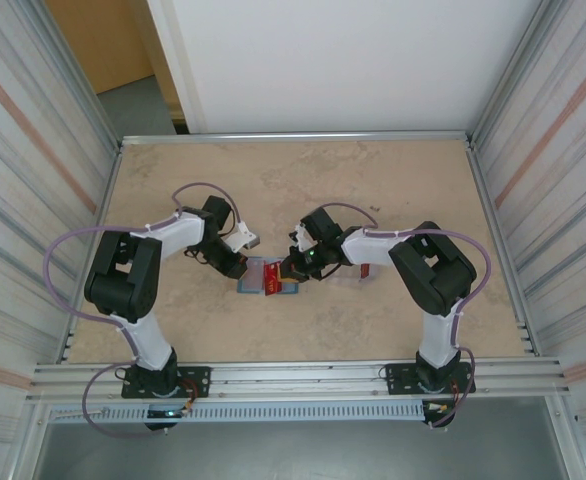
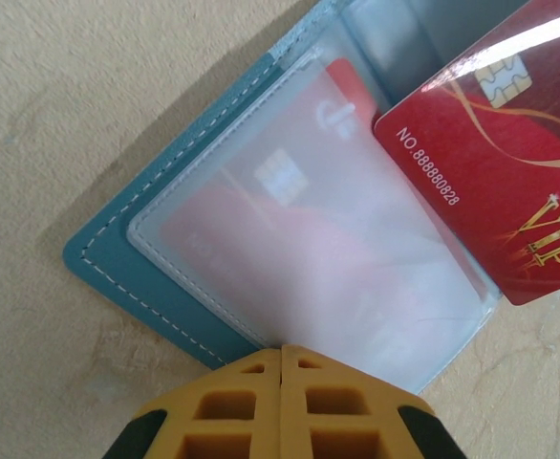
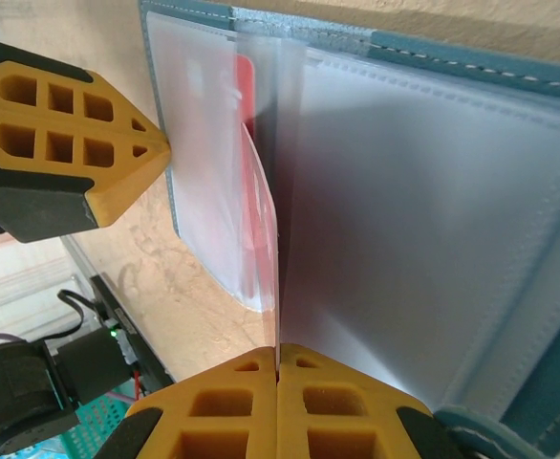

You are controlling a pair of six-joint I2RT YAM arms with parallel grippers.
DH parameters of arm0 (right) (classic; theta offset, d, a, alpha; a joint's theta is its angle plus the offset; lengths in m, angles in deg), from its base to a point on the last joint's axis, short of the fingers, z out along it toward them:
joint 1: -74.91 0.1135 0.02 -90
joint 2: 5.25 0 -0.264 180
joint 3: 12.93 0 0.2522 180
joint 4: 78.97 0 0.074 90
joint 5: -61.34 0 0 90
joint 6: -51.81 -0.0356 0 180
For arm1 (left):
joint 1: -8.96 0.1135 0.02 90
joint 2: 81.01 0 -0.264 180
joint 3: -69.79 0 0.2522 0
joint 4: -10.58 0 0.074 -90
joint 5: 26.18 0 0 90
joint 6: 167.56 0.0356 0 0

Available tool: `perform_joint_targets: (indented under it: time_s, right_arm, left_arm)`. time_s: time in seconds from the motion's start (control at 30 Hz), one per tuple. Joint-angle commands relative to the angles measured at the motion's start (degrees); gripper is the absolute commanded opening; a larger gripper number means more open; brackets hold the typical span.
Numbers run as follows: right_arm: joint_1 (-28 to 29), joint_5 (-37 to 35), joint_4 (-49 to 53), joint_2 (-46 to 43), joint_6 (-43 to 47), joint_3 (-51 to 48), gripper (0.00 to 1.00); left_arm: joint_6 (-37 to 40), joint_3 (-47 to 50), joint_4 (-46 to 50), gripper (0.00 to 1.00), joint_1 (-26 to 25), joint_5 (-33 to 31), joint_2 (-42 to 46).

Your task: Put the credit cards into the card holder

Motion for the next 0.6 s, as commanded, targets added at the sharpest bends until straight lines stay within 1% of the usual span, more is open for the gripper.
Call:
perform_joint_targets:
  time_s: [0.0,0.57]
  right_arm:
    - [-0.06,-0.17,-0.16,0.13,-1.18,-1.19,0.00]
    - [-0.36,-2.96,-5.08,4.19,-3.18,-1.82,0.00]
  left_arm:
    - [1.10,-0.22,1.05,0.00,-0.59,-1.01,-0.59]
    - [1.37,0.61,0.28,0.00,-0.80,-0.81,-0.33]
